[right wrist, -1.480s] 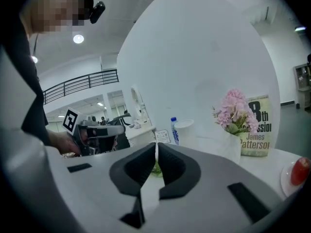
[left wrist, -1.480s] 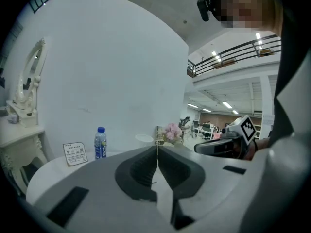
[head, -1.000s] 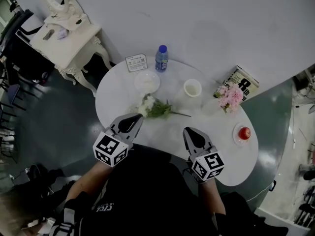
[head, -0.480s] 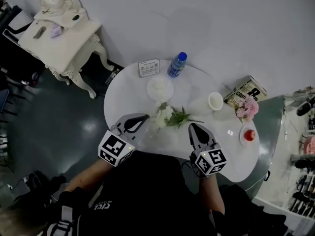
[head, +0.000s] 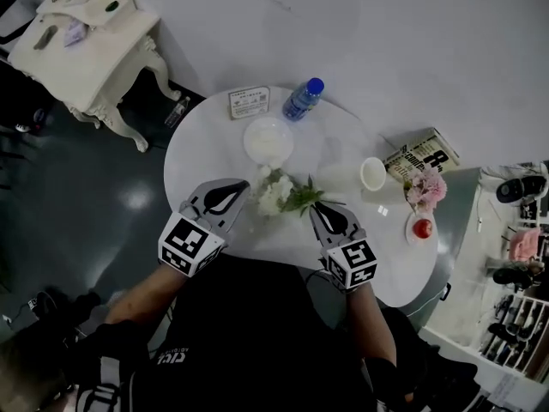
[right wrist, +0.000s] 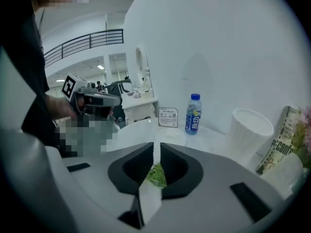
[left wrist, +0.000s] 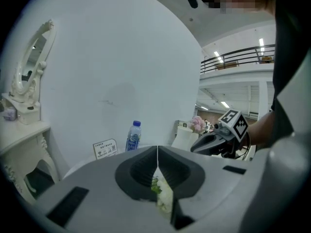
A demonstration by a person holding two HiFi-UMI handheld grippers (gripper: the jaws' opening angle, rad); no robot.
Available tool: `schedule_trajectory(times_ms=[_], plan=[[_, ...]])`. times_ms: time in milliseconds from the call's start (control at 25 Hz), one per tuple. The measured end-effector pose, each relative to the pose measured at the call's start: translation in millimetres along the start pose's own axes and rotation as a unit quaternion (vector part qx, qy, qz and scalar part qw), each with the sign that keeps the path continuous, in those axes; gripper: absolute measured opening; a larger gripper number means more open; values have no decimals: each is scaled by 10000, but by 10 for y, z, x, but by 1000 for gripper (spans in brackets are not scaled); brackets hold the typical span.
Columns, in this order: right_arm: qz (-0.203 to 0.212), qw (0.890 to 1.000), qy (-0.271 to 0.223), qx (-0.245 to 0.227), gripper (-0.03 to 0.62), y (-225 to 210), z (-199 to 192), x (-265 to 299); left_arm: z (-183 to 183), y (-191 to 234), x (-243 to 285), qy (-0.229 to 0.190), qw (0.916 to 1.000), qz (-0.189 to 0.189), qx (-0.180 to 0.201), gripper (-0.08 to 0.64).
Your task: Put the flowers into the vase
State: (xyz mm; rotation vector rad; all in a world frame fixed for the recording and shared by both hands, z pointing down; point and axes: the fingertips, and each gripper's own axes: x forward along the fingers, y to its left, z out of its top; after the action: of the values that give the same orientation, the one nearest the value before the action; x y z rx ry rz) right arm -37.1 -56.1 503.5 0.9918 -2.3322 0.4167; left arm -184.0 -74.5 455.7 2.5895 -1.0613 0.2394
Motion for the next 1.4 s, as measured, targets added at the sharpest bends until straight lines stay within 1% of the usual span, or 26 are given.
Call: schedule_trajectory(times_ms=[120, 320, 600, 720, 880, 1040, 1120, 1280, 1320, 1400], plan=[[161, 9987, 305, -377, 40, -13, -69, 110, -43, 19, 35, 25, 10000, 35, -68, 11], [449, 9949, 649, -625, 40, -12, -206, 298, -102, 87, 113, 23, 9997, 141, -200, 11], [855, 9816, 1186, -1228, 41, 87, -404, 518, -178, 116, 134, 36, 9993, 205, -313, 11], [955, 9756, 1360, -1434, 47, 96, -458, 590, -206, 130, 123, 22, 9990, 242, -374, 12], [1107, 9701, 1564, -1491, 105, 116, -521, 678, -270, 159, 94, 69, 9986, 285, -449, 12], [1240, 9614, 1806, -1667, 133, 110, -607, 757, -321, 200, 83, 77, 9982, 323, -500, 12], [1302, 9553, 1960, -1792, 150, 100, -656, 789, -320, 212, 85, 66, 9981, 332, -524, 12], [1359, 9384, 2269, -2223, 177, 80, -727, 837, -303, 234, 107, 14, 9982, 343, -493, 11], [1393, 9359, 2310, -2264, 184, 89, -736, 850, -298, 248, 110, 0, 9983, 362, -467, 12], [1479, 9329, 2381, -2262, 216, 108, -759, 878, -275, 274, 117, -52, 9983, 391, -424, 12]])
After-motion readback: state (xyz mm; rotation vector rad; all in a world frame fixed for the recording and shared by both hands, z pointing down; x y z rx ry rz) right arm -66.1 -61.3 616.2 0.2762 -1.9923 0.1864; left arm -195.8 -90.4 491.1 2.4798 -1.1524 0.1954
